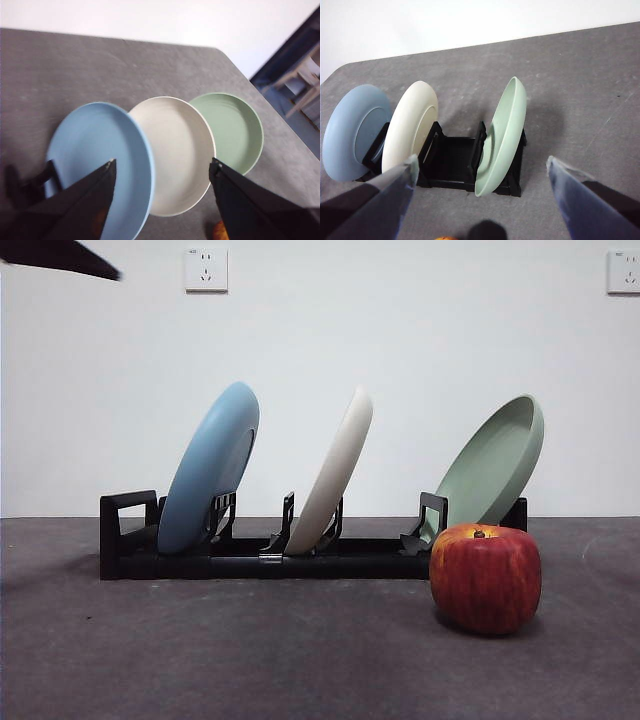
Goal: Take the blue plate from the plate rack,put the plate on the table,take the apple from the table,put the apple in the plate
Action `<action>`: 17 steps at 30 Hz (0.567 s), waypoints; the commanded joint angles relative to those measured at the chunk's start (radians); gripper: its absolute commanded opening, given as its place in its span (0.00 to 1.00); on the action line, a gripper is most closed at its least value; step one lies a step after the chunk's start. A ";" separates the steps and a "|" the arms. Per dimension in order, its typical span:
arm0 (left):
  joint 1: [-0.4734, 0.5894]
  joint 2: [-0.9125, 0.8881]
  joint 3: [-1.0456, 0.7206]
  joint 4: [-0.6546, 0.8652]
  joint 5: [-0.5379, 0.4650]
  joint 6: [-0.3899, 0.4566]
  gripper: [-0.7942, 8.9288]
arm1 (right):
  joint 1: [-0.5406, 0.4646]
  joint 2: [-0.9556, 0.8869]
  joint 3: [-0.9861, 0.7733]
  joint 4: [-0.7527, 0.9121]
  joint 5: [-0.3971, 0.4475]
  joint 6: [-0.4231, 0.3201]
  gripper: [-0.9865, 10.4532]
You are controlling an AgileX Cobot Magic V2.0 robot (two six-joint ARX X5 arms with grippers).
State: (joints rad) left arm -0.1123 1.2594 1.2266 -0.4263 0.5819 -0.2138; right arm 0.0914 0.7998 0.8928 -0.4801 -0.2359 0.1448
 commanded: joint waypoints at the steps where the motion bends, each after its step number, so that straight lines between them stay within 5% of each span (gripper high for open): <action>1: -0.036 0.105 0.091 -0.029 -0.005 0.014 0.41 | 0.002 -0.002 0.003 0.004 -0.002 0.001 0.47; 17: -0.176 0.449 0.265 -0.106 -0.163 0.065 0.41 | 0.001 -0.002 0.003 0.004 -0.001 0.000 0.47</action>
State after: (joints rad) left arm -0.2844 1.6955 1.4925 -0.5301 0.4225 -0.1654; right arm 0.0914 0.7998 0.8928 -0.4801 -0.2359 0.1448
